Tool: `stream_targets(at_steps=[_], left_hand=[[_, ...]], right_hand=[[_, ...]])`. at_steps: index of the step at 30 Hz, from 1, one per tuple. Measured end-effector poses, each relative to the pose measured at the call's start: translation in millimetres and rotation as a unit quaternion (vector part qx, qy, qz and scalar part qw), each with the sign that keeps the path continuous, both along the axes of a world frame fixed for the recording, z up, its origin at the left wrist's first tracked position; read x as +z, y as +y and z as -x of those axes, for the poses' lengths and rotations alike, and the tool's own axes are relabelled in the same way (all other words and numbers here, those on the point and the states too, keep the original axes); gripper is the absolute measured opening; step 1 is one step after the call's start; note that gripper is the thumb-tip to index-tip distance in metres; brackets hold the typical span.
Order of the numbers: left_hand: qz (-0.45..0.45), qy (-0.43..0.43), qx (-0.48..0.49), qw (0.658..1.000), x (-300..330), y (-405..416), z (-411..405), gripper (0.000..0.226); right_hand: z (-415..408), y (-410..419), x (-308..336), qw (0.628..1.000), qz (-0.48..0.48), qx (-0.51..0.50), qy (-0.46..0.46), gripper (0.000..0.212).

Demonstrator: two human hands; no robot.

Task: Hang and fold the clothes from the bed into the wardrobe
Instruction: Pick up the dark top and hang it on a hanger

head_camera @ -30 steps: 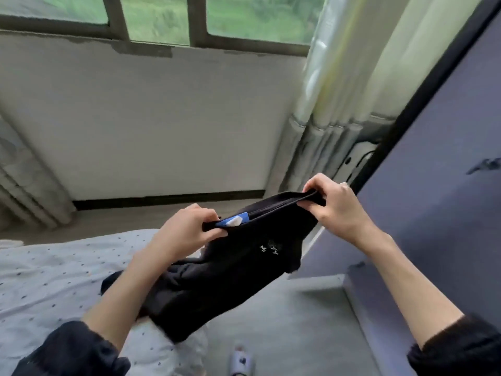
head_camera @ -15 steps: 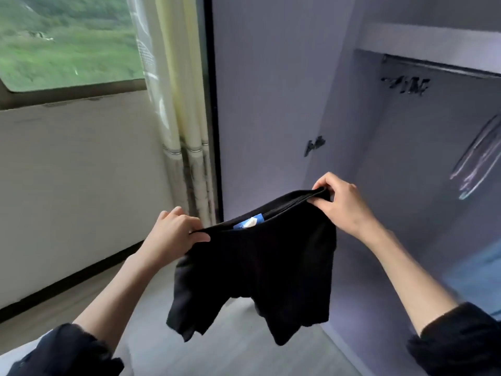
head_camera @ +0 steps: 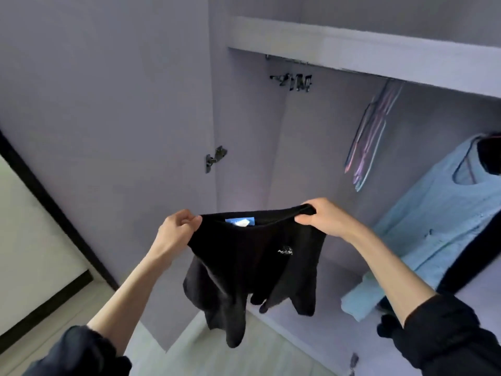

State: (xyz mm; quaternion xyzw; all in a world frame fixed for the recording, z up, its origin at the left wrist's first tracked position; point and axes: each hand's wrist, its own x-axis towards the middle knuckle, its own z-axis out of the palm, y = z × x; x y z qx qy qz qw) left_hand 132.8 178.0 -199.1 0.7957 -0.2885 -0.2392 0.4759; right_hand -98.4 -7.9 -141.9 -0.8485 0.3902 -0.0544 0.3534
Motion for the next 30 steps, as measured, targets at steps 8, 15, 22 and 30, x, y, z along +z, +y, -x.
stream_targets(at_steps=[8,15,22,30], left_hand=[[0.018,0.120,-0.055,0.991,12.0,-99.9,-14.2,0.022],[-0.080,-0.017,-0.204,0.975,-7.1,-160.4,-32.4,0.023],[-0.233,-0.134,-0.401,0.876,-34.5,-181.4,-30.8,0.007],[-0.128,-0.044,-0.209,0.968,-47.3,-195.3,-18.3,0.025]], right_hand=[[10.0,-45.4,-17.0,0.993,-0.072,-0.088,0.001,0.042],[13.3,-73.8,-16.6,0.991,-0.026,-0.115,0.067,0.002],[24.3,-92.4,-25.0,0.977,0.066,-0.194,0.060,0.006],[34.8,-99.0,-29.9,0.977,0.092,-0.179,0.072,0.014]])
